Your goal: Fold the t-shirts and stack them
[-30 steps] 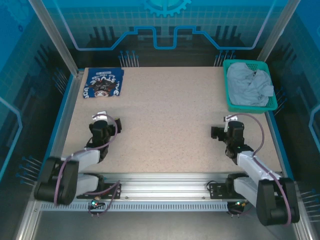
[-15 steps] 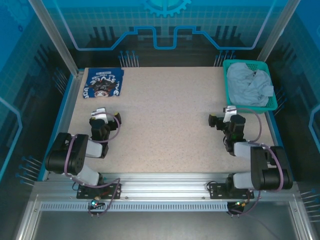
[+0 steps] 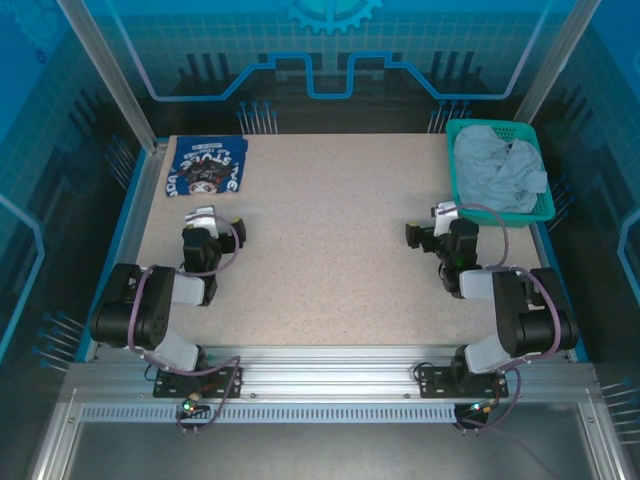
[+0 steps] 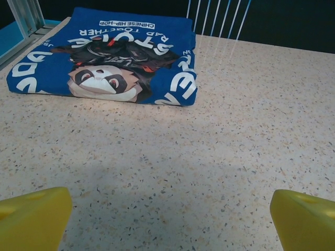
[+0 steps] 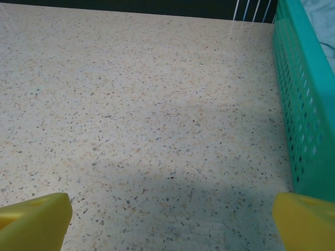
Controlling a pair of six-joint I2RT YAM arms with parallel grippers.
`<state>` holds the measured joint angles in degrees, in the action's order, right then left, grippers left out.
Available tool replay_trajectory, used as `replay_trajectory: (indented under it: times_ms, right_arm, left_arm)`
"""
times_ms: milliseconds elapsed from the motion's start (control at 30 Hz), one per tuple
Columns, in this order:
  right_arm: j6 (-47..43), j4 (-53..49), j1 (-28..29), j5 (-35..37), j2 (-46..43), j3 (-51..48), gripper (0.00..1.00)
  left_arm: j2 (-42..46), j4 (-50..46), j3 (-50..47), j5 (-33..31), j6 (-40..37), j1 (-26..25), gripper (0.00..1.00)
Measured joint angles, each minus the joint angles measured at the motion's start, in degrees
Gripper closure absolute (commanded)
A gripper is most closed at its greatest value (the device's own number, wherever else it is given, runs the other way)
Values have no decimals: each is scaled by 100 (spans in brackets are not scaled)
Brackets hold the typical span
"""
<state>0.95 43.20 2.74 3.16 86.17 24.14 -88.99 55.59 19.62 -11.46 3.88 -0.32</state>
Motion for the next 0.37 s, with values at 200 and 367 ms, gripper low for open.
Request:
replay_trajectory:
  times_ms: [200,367]
  right_arm:
    - [-22,-13,0,46,0,0,0]
    - [-57,-28,0,46,0,0,0]
  left_arm:
    - [0,-7,0,0,0,0,1]
    - [0,-7,0,0,0,0,1]
